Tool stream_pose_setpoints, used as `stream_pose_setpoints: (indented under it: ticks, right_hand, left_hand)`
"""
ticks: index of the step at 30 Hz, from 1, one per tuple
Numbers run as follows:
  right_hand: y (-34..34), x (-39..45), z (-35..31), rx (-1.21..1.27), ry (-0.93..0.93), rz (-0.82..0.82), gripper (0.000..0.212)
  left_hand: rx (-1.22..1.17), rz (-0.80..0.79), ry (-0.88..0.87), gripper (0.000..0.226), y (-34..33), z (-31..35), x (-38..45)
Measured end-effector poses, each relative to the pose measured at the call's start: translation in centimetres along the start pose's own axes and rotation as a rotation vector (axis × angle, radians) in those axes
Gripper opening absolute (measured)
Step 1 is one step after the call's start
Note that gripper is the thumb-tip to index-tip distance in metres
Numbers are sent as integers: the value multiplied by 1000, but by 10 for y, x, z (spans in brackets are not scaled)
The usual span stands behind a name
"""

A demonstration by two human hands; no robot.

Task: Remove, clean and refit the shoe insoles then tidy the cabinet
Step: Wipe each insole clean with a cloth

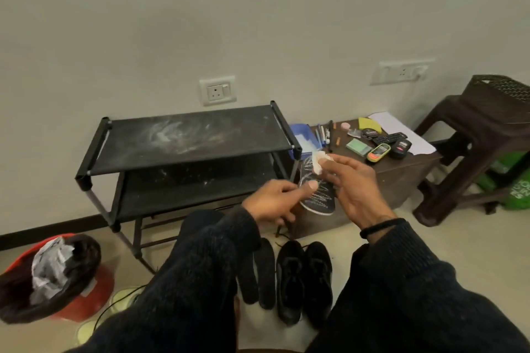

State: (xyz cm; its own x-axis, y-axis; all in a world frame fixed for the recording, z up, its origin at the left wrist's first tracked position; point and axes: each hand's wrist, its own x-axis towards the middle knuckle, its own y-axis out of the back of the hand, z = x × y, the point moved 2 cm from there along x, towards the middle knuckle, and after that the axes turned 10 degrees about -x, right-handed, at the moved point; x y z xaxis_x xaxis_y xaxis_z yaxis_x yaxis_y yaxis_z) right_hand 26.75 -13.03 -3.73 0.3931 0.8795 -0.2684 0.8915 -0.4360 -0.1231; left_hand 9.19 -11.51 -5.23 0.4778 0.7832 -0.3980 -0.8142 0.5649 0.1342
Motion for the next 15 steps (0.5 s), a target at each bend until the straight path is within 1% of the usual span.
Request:
stream_pose_setpoints:
  ticks: [3, 6, 9, 10, 11, 14, 15]
  right_hand:
    - [6, 15, -16, -1, 49, 7, 32]
    - [13, 33, -19, -21, 58, 50, 23]
    - [22, 57, -12, -47, 56, 76, 21]
    - [24, 63, -7, -63, 48, 75, 22]
    - [27, 72, -2, -78, 39, 79, 22]
    - [37, 101, 20, -99, 16, 122, 22]
    - [40, 110, 27, -107, 5, 138, 22]
  left_hand:
    - [63, 92, -153, 56, 12, 53, 21]
    - [164, 122, -285, 45, 24, 99, 52]
    - [349, 148, -301, 35, 31, 111, 98]
    - [360, 130, -262, 33, 29, 104, 112]
    - [309, 81, -187, 33, 24, 94, 127]
    - [36, -75, 132, 29, -8, 46, 160]
    - [-49, -97, 200, 27, -18, 29, 171]
